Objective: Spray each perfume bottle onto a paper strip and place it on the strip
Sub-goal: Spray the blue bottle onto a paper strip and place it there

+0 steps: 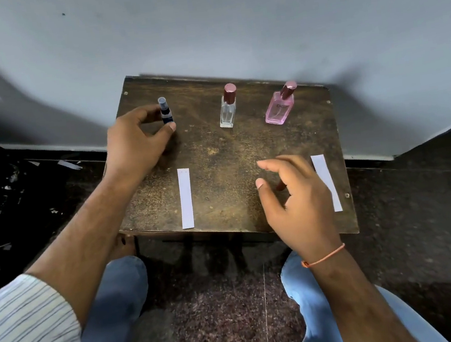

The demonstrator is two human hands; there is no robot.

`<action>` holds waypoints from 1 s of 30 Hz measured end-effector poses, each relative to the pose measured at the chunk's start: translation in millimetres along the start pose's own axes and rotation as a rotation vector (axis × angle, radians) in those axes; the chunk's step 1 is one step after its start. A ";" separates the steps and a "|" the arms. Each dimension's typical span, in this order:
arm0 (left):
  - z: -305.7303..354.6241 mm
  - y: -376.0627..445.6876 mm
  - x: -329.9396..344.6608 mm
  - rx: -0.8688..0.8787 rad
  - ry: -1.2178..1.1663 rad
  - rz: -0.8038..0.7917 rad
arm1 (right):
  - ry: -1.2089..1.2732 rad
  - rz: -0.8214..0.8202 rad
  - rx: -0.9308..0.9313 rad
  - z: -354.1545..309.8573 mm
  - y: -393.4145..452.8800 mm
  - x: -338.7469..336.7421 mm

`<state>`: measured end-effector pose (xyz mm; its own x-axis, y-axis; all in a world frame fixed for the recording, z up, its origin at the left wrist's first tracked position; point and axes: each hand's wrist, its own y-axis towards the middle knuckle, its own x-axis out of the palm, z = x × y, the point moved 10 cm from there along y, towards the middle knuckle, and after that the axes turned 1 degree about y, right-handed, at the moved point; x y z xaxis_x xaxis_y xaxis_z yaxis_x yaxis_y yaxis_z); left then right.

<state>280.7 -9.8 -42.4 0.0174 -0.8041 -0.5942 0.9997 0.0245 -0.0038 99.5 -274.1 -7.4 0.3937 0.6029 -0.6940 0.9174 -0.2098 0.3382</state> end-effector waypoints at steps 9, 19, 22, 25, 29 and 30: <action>44.8 -43.7 3.0 0.080 -0.108 -0.130 | 0.188 -0.003 0.068 1.3 0.7 3.5; 46.3 -128.1 28.6 -0.062 -0.446 -0.323 | 0.210 -0.141 -0.063 -34.7 -1.6 25.7; 44.3 -126.1 43.5 -0.078 -0.535 -0.368 | 0.184 -0.116 -0.085 -34.6 -1.2 24.6; 46.3 -124.2 57.3 -0.068 -0.556 -0.431 | 0.137 -0.055 -0.058 -28.0 -0.6 20.4; 45.7 -111.0 60.2 -0.011 -0.541 -0.465 | 0.077 -0.065 -0.010 -20.3 2.0 22.5; 44.3 -107.3 58.1 0.003 -0.571 -0.458 | 0.073 -0.077 -0.007 -20.4 2.6 23.8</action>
<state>175.2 -85.4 -40.9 -0.3972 -0.9175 -0.0219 0.9088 -0.3899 -0.1485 110.1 -244.5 -10.1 0.3163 0.6716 -0.6700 0.9443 -0.1555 0.2900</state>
